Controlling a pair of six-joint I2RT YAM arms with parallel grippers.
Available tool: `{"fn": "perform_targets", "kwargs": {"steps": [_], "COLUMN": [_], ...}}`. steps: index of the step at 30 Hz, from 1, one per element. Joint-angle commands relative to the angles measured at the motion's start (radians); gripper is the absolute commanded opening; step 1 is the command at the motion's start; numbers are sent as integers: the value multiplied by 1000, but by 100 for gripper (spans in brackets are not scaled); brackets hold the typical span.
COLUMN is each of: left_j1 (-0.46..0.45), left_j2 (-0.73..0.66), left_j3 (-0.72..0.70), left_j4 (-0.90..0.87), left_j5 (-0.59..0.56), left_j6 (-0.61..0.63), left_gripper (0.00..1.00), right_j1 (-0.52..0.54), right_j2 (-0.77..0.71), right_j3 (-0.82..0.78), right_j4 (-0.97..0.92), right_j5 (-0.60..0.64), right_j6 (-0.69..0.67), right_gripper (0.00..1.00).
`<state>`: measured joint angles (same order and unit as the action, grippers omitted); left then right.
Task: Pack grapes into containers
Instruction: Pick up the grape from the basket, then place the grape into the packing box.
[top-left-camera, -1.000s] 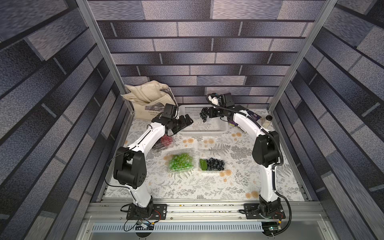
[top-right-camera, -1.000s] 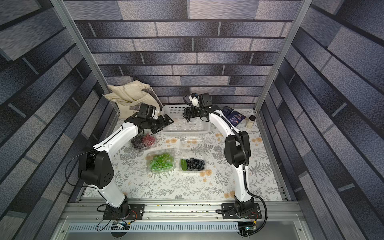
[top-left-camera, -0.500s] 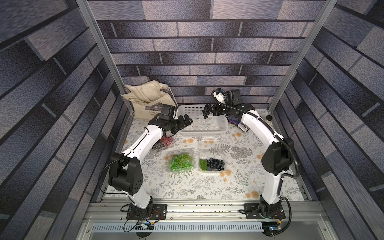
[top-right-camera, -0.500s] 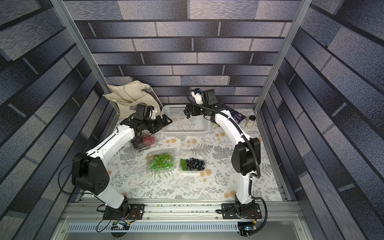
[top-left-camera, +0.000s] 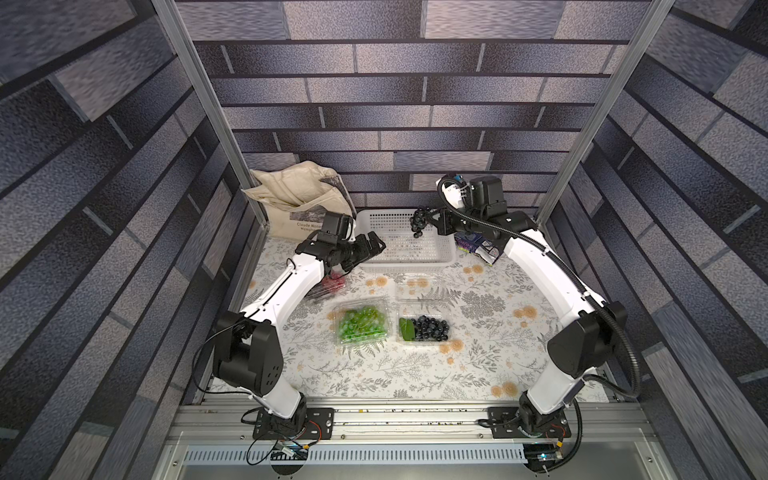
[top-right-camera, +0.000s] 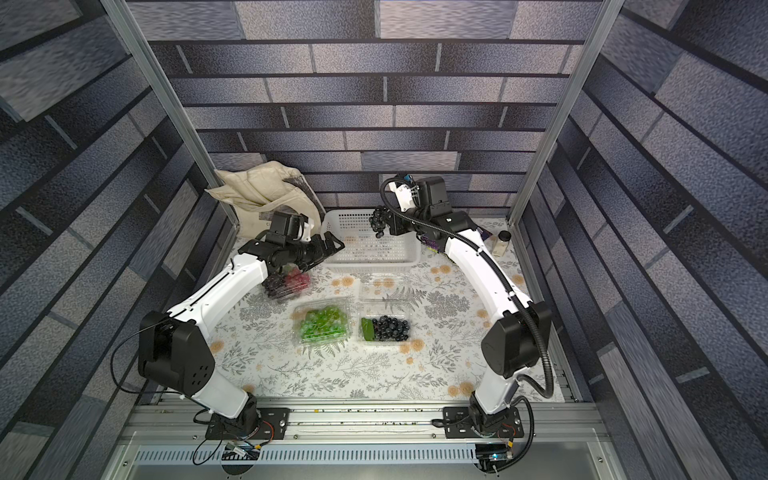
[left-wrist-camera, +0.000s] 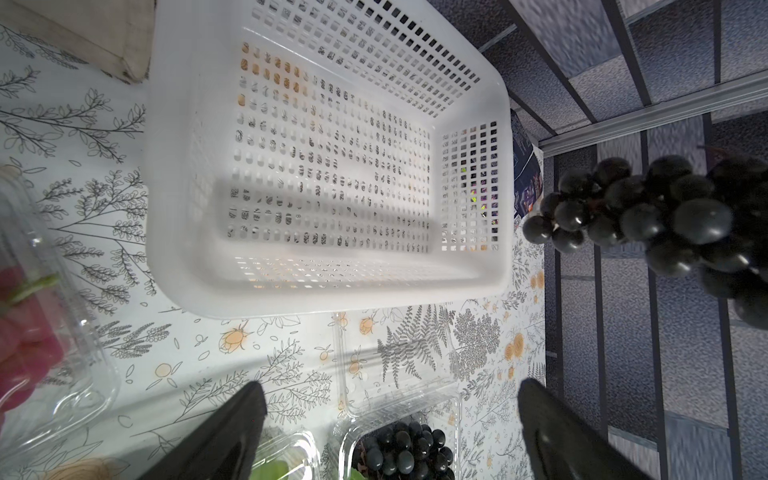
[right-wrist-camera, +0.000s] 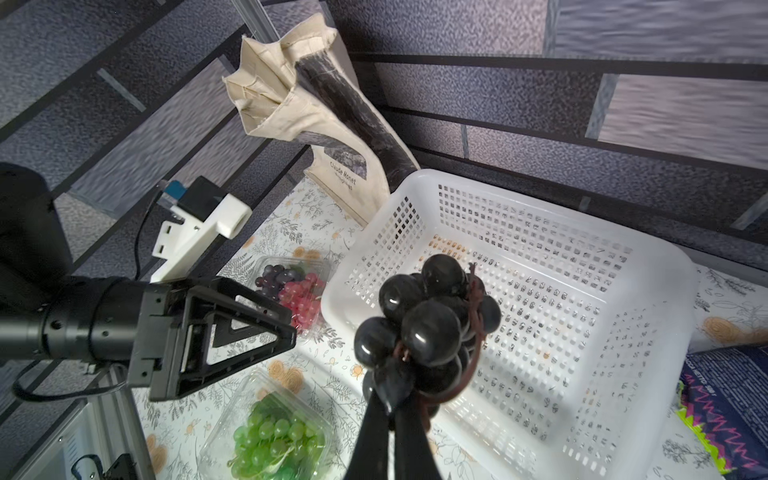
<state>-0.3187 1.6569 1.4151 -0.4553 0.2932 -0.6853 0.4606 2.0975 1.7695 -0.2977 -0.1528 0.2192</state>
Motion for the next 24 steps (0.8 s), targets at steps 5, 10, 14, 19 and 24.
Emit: {"fn": "perform_targets", "kwargs": {"steps": [5,10,14,19,24], "left_j1": [19,27,26,27,28], "left_j2": [63,82,87,87,83], "left_j3": [99,99,93,88,76], "left_j4": [-51,-48,-42,-35,-26], "left_j5": [47,57,61,64,67], "left_j6": [44,40,35,29,25], "left_gripper": [97,97,97,97,97], "right_j1": [-40,-62,-64,-64,-64], "right_j2": [203,271,293,324,348], "right_j3": [207,235,246,287,311], "right_j4": [-98,-120,-141,-197,-222], "right_j5": [-88,-133,-166,-209,-219], "right_j6": [-27,-28,-47,-74,-88], "right_gripper": [59,62,62,61,51]}}
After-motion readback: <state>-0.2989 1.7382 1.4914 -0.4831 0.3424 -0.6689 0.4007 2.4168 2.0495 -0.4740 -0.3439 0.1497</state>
